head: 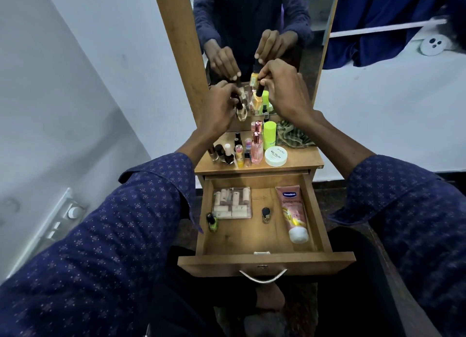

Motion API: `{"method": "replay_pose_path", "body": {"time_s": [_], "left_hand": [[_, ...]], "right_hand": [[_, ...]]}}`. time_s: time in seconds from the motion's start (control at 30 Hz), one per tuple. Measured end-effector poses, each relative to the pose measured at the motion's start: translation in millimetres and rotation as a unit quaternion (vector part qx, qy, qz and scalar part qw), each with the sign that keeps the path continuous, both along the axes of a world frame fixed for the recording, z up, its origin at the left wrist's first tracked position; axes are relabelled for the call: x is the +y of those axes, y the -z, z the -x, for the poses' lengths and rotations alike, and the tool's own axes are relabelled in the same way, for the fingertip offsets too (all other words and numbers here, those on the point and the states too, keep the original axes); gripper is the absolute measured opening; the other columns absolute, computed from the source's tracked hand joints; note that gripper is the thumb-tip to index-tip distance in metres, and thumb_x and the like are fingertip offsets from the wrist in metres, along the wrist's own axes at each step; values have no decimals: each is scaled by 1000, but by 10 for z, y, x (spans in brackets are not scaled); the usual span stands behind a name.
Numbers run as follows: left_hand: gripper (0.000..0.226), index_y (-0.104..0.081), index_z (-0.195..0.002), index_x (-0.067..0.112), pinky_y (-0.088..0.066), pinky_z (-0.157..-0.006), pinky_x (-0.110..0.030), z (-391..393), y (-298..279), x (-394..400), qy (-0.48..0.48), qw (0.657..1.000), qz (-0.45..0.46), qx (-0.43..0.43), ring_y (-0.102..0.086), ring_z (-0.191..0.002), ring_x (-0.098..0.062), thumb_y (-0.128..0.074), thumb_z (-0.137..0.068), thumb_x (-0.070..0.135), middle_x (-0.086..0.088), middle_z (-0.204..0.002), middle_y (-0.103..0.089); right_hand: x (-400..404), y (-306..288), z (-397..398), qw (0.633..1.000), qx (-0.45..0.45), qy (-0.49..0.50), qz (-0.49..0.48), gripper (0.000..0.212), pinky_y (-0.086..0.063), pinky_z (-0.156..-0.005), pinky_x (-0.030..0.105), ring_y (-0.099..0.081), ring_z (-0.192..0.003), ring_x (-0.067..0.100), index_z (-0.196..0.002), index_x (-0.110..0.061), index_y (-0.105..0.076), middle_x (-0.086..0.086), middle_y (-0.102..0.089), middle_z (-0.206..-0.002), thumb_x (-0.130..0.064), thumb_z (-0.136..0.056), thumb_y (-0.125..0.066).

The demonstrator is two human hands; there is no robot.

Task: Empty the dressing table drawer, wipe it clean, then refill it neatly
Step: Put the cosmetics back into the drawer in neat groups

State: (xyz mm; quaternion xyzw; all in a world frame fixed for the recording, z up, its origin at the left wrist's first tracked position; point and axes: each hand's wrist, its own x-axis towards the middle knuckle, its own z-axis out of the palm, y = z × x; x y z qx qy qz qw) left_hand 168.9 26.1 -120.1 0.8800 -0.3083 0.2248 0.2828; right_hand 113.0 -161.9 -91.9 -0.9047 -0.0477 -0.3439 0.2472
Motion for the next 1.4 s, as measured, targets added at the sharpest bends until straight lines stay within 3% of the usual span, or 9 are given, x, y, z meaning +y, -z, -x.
{"method": "replay_pose_path", "body": {"time_s": [0.17,0.4,0.5,0.67,0.83,0.97,1.1,1.3,1.4], "left_hand": [[30,-76,-111,12,-43,-77,-6,280,-104,225,6,1000,24,-4,-61,-95,-9,-63,-92,-7,2,-106,-66],[27,-77,-111,15,-48,-80,-6,802,103,453,8,994,105,18,-65,-90,5,-65,-95,-3,6,-111,-73],[27,-77,-110,19,-54,-82,-16,1041,279,549,20,996,85,31,-67,-92,0,-65,-94,-1,11,-109,-72],[23,-78,-107,19,-57,-81,-30,1318,615,706,26,994,56,86,-68,-89,-8,-70,-92,3,6,-101,-72],[13,-80,-106,18,-46,-70,-10,1544,970,926,14,990,22,140,-63,-79,2,-79,-93,17,12,-96,-68],[16,-82,-107,19,-51,-72,-19,1629,1225,1126,10,981,-23,191,-64,-82,1,-81,-91,17,16,-93,-69],[20,-82,-110,17,-53,-79,-34,1631,1360,1206,8,975,-72,209,-64,-88,-14,-80,-90,16,0,-101,-73],[21,-81,-107,14,-48,-77,-35,1599,1480,1249,0,971,-108,211,-62,-92,-21,-83,-86,13,-4,-100,-73],[21,-81,-107,15,-34,-73,-28,1590,1533,1228,-6,972,-137,189,-54,-94,-15,-82,-87,14,-2,-102,-73]], "right_hand": [[135,-74,209,1000,0,-14,-8,10,-44,-70,8,-62,-90,1,-106,-15,-69,-6,-67,-107,-10,-100,-63],[281,70,569,998,35,-51,-28,12,-47,-76,12,-63,-95,2,-106,-20,-74,-9,-71,-106,-14,-98,-68],[321,210,743,995,64,-73,-36,9,-55,-78,28,-63,-90,3,-103,-21,-75,-9,-73,-103,-16,-96,-72],[488,549,1086,985,126,-111,-33,9,-50,-76,20,-61,-78,-2,-101,-18,-75,-7,-71,-96,-12,-96,-72],[711,1075,1353,966,203,-149,-57,11,-57,-72,24,-66,-79,3,-101,-15,-73,-3,-69,-96,-5,-96,-69],[911,1494,1444,963,234,-124,-54,15,-48,-65,13,-63,-79,0,-98,-17,-72,-7,-67,-99,-3,-96,-67],[1076,1746,1468,963,244,-105,-49,19,-47,-73,26,-63,-94,9,-95,-21,-70,-6,-67,-104,-2,-94,-69],[1254,1891,1436,963,233,-107,-86,18,-52,-67,25,-65,-83,7,-91,-16,-71,-4,-69,-93,2,-91,-71],[1323,1897,1409,962,235,-113,-81,16,-55,-69,29,-65,-83,8,-90,-13,-71,-3,-68,-91,3,-92,-70]]}}
